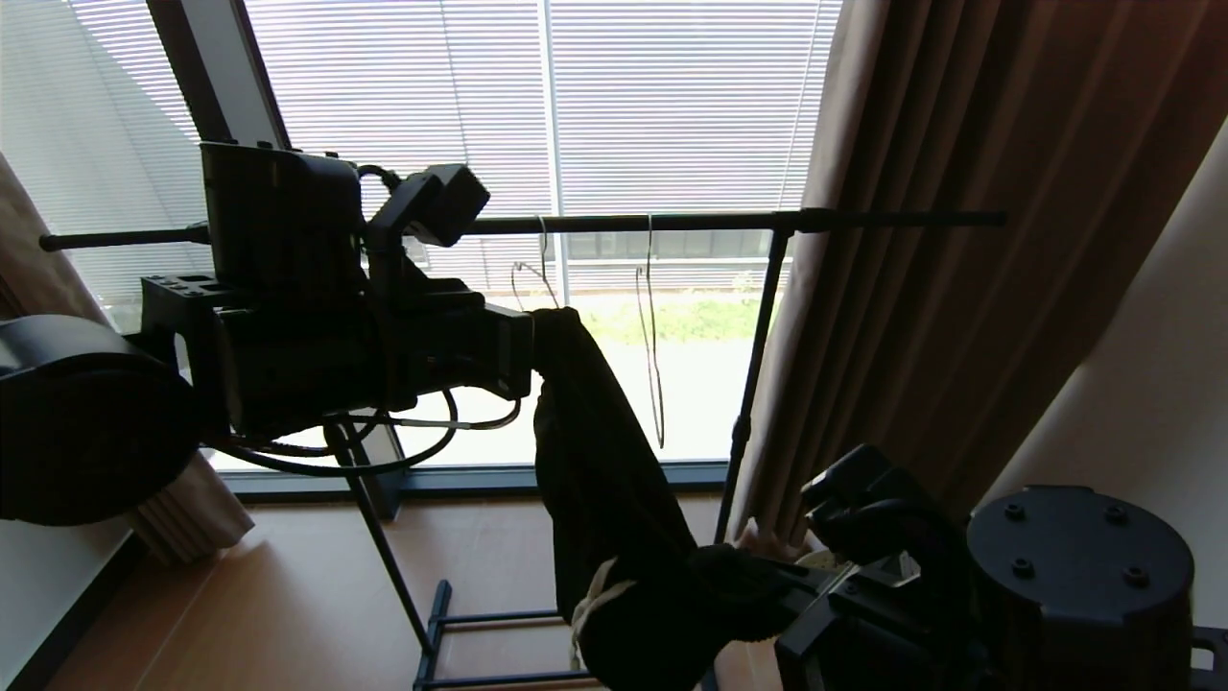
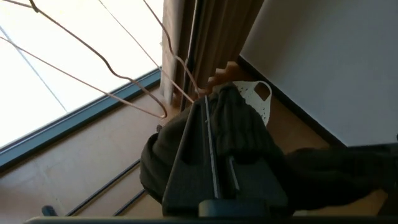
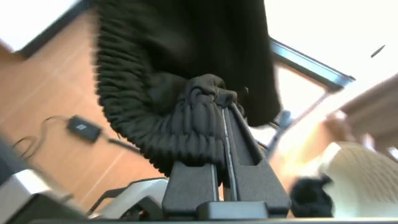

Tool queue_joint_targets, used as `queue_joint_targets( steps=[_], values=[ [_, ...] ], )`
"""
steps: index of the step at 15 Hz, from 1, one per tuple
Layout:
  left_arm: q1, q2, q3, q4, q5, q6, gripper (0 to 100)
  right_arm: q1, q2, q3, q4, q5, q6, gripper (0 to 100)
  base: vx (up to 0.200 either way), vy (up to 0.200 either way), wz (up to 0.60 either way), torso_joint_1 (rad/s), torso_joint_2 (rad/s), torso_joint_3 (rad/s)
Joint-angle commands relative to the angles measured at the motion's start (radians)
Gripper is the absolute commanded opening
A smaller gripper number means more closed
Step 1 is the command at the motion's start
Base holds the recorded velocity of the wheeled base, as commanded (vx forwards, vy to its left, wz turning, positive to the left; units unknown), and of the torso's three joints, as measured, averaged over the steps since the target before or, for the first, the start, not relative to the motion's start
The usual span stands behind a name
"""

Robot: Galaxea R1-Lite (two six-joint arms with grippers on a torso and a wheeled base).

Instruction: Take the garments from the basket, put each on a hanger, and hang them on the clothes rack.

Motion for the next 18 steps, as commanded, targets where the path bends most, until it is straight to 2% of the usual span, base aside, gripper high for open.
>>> queue_joint_targets(
  steps=[1,3,5,6,7,13,14,15,16,18],
  values=[
    [0.026,-0.112,0.059,0.036,0.000,0.012,0,-0.131,-0.049,0.034,0.006,0.001,-0.003,0,0.000,0.000,0.00,0.000,0.00,0.000],
    [0.032,-0.188,0.131,0.095,0.003,0.050,0,-0.263,-0.020,-0.032,0.007,0.008,-0.006,0,0.000,0.000,0.00,0.000,0.00,0.000],
    [0.031,-0.235,0.185,0.130,0.005,0.073,0,-0.306,0.026,-0.134,0.013,0.009,-0.006,0,0.000,0.000,0.00,0.000,0.00,0.000],
    [0.031,-0.235,0.185,0.130,0.005,0.073,0,-0.306,0.026,-0.134,0.013,0.009,-0.006,0,0.000,0.000,0.00,0.000,0.00,0.000],
    [-0.009,-0.274,0.258,0.156,0.005,0.073,0,-0.312,0.096,-0.304,0.033,0.008,-0.006,0,0.000,0.000,0.00,0.000,0.00,0.000],
    [-0.173,-0.238,0.433,0.150,0.003,0.058,0,-0.293,0.254,-0.706,0.194,0.011,-0.005,0,0.000,0.000,0.00,0.000,0.00,0.000],
    [-0.184,-0.232,0.435,0.150,0.002,0.050,0,-0.284,0.270,-0.730,0.204,0.011,-0.003,0,0.000,0.000,0.00,0.000,0.00,0.000],
    [-0.222,-0.209,0.432,0.145,-0.001,0.012,0,-0.241,0.313,-0.790,0.211,0.009,-0.003,0,0.000,0.000,0.00,0.000,0.00,0.000],
    [-0.222,-0.209,0.432,0.145,-0.001,0.012,0,-0.241,0.313,-0.790,0.211,0.009,-0.003,0,0.000,0.000,0.00,0.000,0.00,0.000],
    [-0.285,-0.171,0.433,0.098,-0.003,-0.032,0,-0.181,0.379,-0.839,0.210,0.009,-0.002,0,0.000,0.000,0.00,0.000,0.00,0.000]
  ],
)
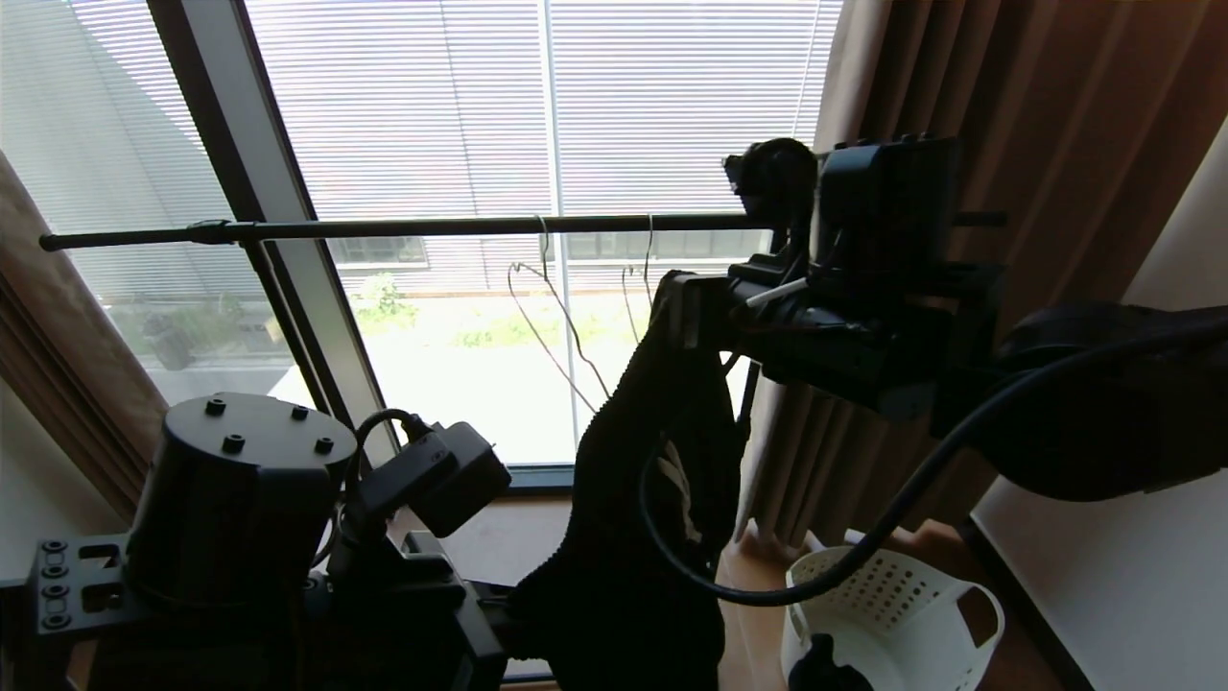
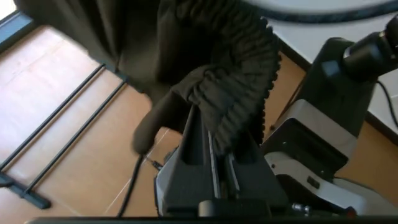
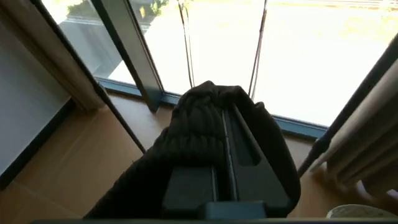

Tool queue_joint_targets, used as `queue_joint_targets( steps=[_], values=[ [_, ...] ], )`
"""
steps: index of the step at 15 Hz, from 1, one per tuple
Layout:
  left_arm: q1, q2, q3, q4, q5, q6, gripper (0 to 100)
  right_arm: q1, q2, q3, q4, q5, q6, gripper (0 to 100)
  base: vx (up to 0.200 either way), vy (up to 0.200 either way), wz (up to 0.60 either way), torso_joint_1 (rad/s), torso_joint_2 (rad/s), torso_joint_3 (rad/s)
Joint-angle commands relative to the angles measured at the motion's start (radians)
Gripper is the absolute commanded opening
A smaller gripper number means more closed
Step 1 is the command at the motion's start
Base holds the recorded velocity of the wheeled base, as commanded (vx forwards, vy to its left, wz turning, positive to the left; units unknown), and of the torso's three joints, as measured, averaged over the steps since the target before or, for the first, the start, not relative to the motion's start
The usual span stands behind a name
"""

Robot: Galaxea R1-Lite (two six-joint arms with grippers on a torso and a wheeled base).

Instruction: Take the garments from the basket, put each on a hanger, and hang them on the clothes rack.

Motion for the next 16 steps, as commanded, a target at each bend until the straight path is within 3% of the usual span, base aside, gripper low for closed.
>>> queue_joint_targets(
  steps=[1,5,9,16],
  values=[
    [-0.051,0.044,-0.001,-0.032,-0.008,-0.021,0,0.041,0.089,-0.041,-0.005,0.001,0.001,0,0.000,0.000,0.00,0.000,0.00,0.000],
    [-0.089,0.083,-0.002,-0.110,-0.016,-0.064,0,0.056,0.143,-0.056,-0.025,0.003,0.032,0,0.000,0.000,0.00,0.000,0.00,0.000],
    [-0.081,0.076,0.014,-0.108,-0.011,-0.072,0,0.064,0.134,-0.038,-0.025,0.001,0.062,0,0.000,0.000,0.00,0.000,0.00,0.000],
    [0.103,-0.107,0.100,-0.094,-0.009,-0.067,0,0.022,-0.237,0.313,-0.023,-0.001,0.062,0,0.000,0.000,0.00,0.000,0.00,0.000]
  ],
)
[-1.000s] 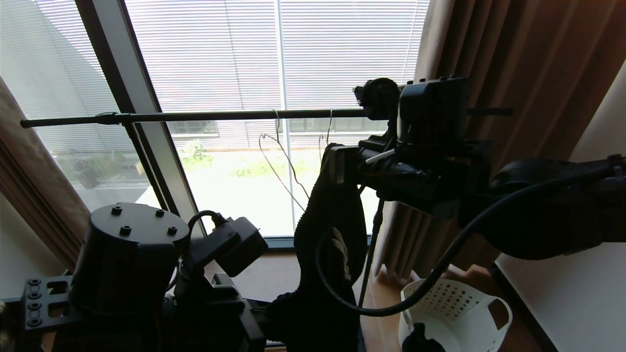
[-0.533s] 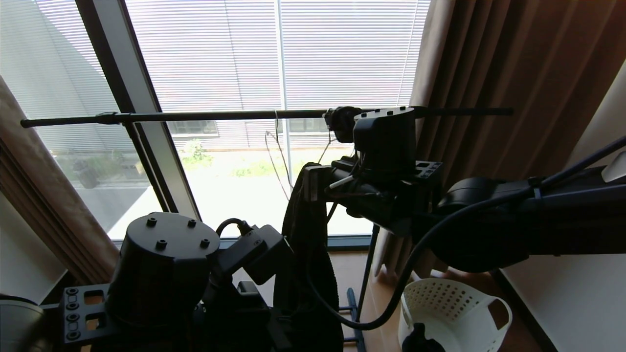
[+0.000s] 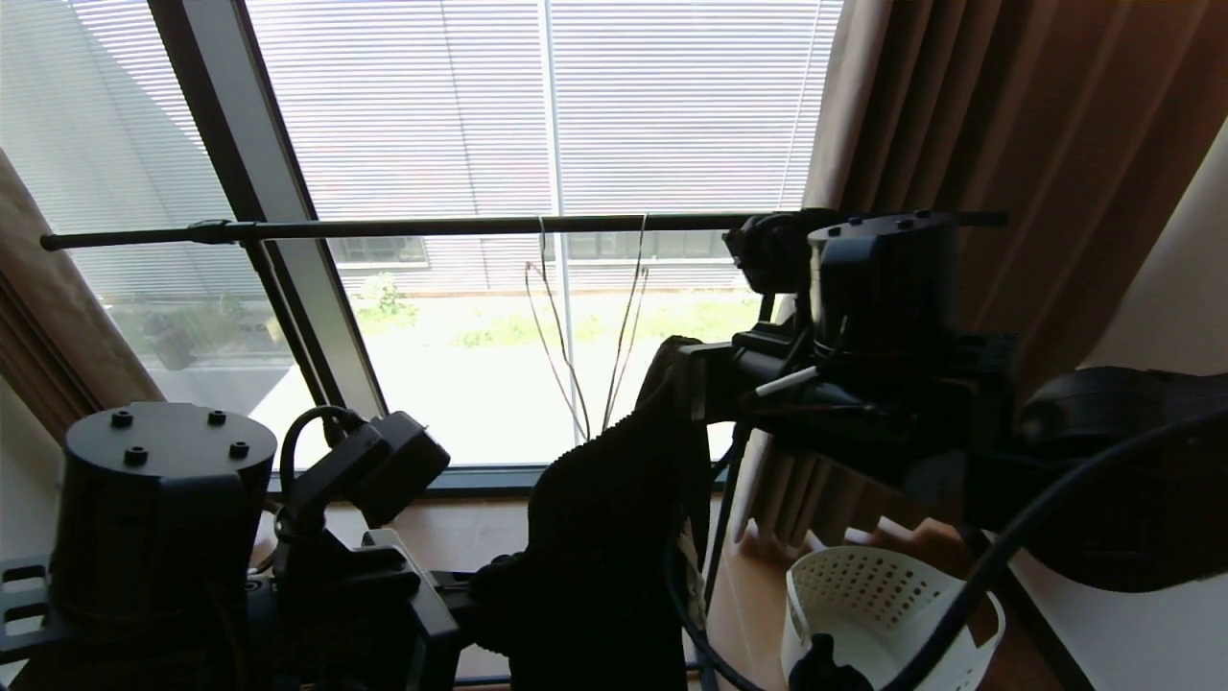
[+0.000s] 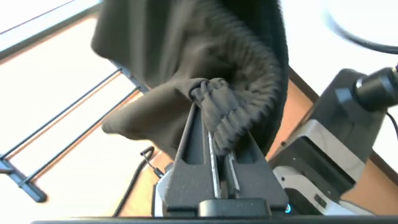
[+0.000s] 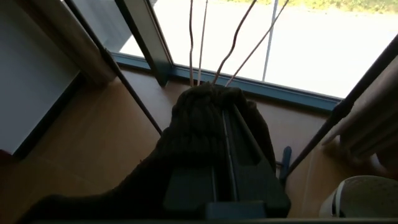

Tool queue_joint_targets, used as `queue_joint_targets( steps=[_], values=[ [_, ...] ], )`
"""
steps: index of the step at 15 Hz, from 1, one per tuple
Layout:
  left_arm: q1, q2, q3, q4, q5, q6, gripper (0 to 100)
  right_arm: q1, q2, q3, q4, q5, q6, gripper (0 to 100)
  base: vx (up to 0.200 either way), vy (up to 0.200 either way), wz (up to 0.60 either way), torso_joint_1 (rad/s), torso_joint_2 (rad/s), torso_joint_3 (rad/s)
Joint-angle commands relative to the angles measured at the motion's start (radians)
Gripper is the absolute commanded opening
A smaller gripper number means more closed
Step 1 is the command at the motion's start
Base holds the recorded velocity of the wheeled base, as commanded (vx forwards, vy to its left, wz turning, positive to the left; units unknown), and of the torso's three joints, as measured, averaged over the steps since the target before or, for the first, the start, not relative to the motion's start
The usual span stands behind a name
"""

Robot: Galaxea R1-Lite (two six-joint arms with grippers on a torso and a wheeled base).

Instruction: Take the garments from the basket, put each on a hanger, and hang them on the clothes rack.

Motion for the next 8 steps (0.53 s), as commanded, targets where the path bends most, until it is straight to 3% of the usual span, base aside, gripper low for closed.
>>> queue_joint_targets(
  steps=[1,4,8],
  values=[
    [0.037,-0.041,0.017,0.000,0.002,0.002,0,-0.008,-0.215,0.161,0.002,-0.001,-0.017,0,0.000,0.000,0.00,0.000,0.00,0.000],
    [0.069,-0.036,-0.017,-0.003,0.004,0.003,0,-0.005,-0.370,0.305,0.014,0.001,-0.066,0,0.000,0.000,0.00,0.000,0.00,0.000],
    [0.082,0.035,-0.110,-0.003,0.005,0.003,0,0.026,-0.449,0.416,0.016,0.001,-0.072,0,0.000,0.000,0.00,0.000,0.00,0.000]
  ],
)
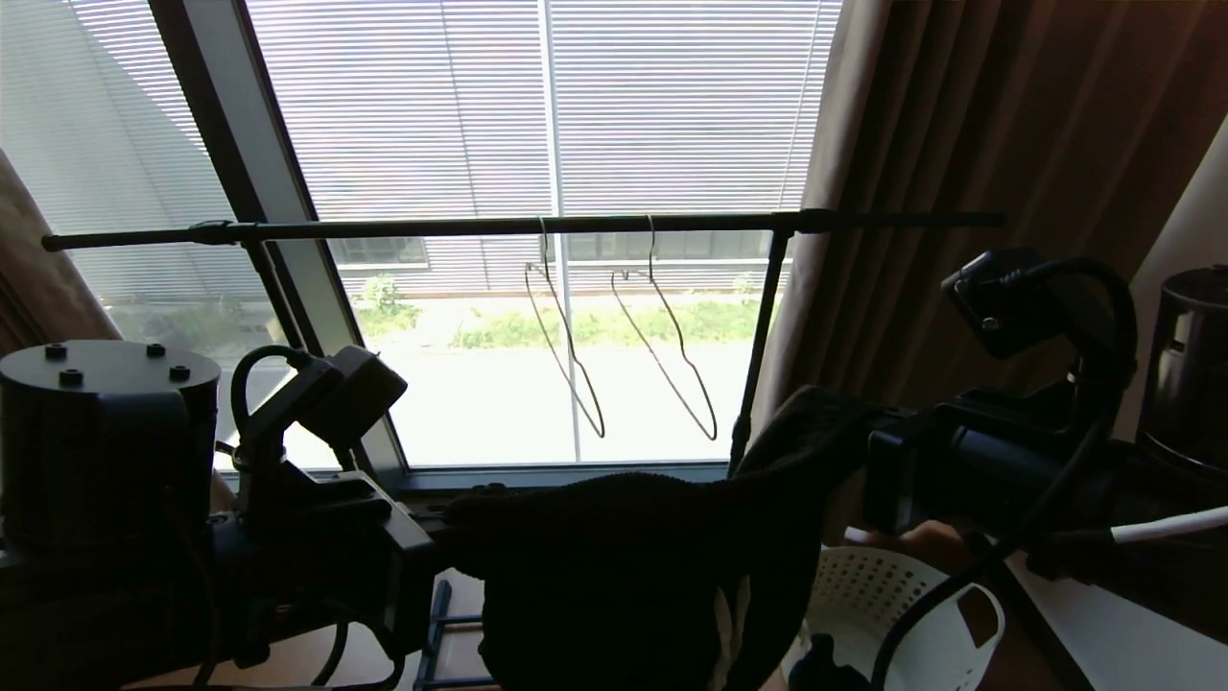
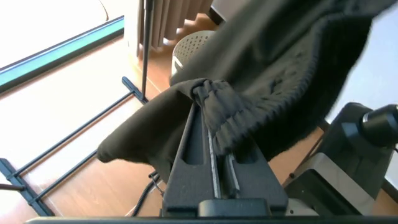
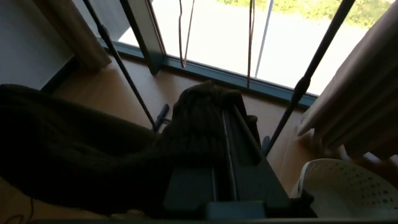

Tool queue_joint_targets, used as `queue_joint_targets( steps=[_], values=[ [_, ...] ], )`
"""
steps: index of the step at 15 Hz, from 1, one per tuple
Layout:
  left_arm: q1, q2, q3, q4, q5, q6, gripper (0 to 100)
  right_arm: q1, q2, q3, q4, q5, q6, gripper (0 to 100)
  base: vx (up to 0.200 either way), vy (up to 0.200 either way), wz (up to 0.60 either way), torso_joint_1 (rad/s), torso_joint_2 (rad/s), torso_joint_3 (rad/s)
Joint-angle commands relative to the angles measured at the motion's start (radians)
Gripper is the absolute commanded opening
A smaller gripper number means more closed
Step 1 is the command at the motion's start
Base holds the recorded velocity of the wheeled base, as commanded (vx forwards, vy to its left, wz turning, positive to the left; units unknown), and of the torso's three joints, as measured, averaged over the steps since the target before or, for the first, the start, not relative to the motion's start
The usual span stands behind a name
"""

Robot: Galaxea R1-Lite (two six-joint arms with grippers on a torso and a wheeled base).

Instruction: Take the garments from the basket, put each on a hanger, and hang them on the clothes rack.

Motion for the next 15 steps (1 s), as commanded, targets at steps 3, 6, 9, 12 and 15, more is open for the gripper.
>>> queue_joint_targets(
  steps=[3,6,9,12,15],
  values=[
    [0.011,0.084,-0.082,-0.001,0.004,0.011,0,0.044,-0.098,0.090,0.003,-0.001,-0.005,0,0.000,0.000,0.00,0.000,0.00,0.000],
    [0.026,0.116,-0.128,-0.001,0.004,0.015,0,0.073,-0.083,0.124,0.006,0.000,-0.002,0,0.000,0.000,0.00,0.000,0.00,0.000],
    [0.029,0.144,-0.177,-0.001,0.004,0.015,0,0.062,0.015,0.115,-0.037,0.002,0.003,0,0.000,0.000,0.00,0.000,0.00,0.000],
    [0.038,0.155,-0.218,0.001,0.004,0.017,0,0.025,0.084,0.113,-0.075,0.000,0.003,0,0.000,0.000,0.00,0.000,0.00,0.000],
    [0.038,0.162,-0.238,0.002,0.004,0.026,0,0.012,0.098,0.110,-0.075,0.000,0.006,0,0.000,0.000,0.00,0.000,0.00,0.000]
  ],
)
